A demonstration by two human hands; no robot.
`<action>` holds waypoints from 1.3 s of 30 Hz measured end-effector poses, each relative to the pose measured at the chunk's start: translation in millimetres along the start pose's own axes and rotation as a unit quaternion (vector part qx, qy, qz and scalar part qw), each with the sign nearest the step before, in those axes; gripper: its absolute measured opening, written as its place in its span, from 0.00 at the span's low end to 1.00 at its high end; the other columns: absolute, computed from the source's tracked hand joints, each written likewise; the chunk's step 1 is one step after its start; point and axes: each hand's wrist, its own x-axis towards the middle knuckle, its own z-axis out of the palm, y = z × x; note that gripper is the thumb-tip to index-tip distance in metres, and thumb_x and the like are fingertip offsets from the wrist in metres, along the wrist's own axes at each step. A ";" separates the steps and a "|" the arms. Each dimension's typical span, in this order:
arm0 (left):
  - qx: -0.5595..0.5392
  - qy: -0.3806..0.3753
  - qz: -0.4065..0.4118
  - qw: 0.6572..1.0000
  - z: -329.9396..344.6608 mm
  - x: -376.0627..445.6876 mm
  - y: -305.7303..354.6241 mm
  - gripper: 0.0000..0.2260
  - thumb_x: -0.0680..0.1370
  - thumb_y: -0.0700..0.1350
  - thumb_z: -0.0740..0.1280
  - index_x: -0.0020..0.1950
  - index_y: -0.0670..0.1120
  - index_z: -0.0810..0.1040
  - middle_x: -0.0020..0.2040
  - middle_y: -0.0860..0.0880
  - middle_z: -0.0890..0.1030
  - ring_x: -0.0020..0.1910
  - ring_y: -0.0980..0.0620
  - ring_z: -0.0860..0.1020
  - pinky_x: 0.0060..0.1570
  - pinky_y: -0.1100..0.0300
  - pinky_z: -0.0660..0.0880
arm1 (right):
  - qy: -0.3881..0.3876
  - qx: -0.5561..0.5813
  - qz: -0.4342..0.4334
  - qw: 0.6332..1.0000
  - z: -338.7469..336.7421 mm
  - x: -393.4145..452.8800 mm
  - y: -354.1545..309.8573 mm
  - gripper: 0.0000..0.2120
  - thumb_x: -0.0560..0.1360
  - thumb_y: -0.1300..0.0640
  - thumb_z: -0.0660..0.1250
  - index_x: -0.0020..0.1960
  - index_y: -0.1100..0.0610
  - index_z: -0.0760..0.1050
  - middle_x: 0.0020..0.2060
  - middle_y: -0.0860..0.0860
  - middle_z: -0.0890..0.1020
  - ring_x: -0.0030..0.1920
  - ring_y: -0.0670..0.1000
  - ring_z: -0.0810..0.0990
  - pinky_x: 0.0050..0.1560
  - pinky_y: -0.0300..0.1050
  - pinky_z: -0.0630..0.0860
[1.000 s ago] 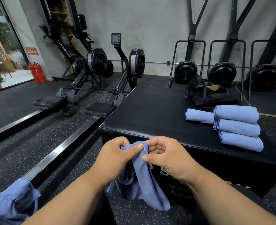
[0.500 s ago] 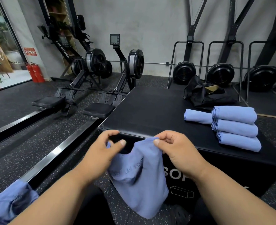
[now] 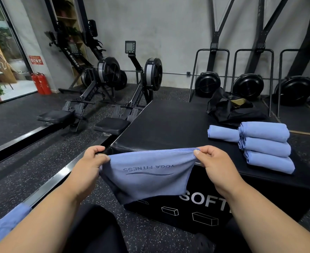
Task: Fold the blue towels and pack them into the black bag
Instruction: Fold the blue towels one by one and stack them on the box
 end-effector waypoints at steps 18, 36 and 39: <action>-0.071 -0.090 -0.040 0.993 117.8 -85.3 38.1 0.17 0.74 0.35 0.77 0.58 0.44 0.77 0.39 0.49 0.86 0.36 0.50 0.83 0.39 0.57 0.75 | -0.133 0.090 0.075 0.984 61.3 -56.6 -45.1 0.06 0.81 0.61 0.70 0.53 0.64 0.79 0.47 0.64 0.87 0.43 0.58 0.86 0.47 0.54 0.82; 0.020 -0.070 0.085 0.994 110.9 -98.1 31.2 0.18 0.75 0.33 0.77 0.60 0.48 0.77 0.49 0.48 0.88 0.49 0.52 0.86 0.53 0.58 0.81 | -0.233 0.200 0.095 0.947 58.9 -64.9 -47.4 0.22 0.80 0.56 0.55 0.64 0.61 0.83 0.60 0.55 0.86 0.61 0.56 0.86 0.66 0.52 0.80; 0.040 -0.052 0.092 0.994 104.3 -93.1 27.9 0.15 0.77 0.34 0.74 0.58 0.49 0.78 0.48 0.49 0.89 0.48 0.50 0.86 0.54 0.53 0.80 | -0.239 0.179 0.104 0.949 56.5 -62.8 -43.2 0.24 0.84 0.58 0.50 0.64 0.59 0.84 0.62 0.53 0.86 0.60 0.58 0.86 0.68 0.57 0.78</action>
